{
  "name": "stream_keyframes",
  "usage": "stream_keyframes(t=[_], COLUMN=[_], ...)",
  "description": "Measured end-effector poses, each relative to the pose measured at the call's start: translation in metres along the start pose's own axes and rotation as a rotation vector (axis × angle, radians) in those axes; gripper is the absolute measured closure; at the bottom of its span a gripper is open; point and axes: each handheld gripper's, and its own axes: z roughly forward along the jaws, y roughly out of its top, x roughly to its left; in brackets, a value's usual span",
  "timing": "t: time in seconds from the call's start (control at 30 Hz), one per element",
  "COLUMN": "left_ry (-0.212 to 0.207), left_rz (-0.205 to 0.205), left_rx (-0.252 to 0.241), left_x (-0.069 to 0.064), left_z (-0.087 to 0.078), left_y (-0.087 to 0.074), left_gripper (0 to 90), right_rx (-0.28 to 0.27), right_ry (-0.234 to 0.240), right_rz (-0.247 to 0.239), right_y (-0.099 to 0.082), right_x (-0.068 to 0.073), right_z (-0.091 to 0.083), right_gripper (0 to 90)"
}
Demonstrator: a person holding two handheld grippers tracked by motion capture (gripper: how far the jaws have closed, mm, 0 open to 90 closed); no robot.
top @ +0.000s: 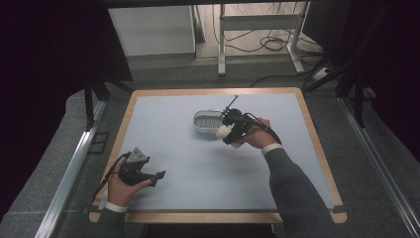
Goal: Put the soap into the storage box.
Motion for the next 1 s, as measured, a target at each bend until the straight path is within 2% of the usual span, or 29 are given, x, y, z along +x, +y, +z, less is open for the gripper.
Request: stream_keyframes(t=[0.27,0.7,1.0], left_ry=[-0.003,-0.004,-0.004], left_rz=[0.005,0.007,0.008], left_rx=[0.007,0.008,0.01], left_x=[0.0,0.0,0.0], left_z=[0.001,0.001,0.002], left_y=[0.0,0.0,0.0], left_gripper=[14.4,14.4,14.4], right_rx=[-0.004,-0.009,-0.006], right_ry=[0.004,-0.001,0.016], right_rz=[0.002,-0.032,-0.047], right_y=[0.01,0.023,0.028], right_x=[-0.004,-0.011,-0.017], right_z=[0.001,0.003,0.006], right_gripper=[49.3,49.3,49.3])
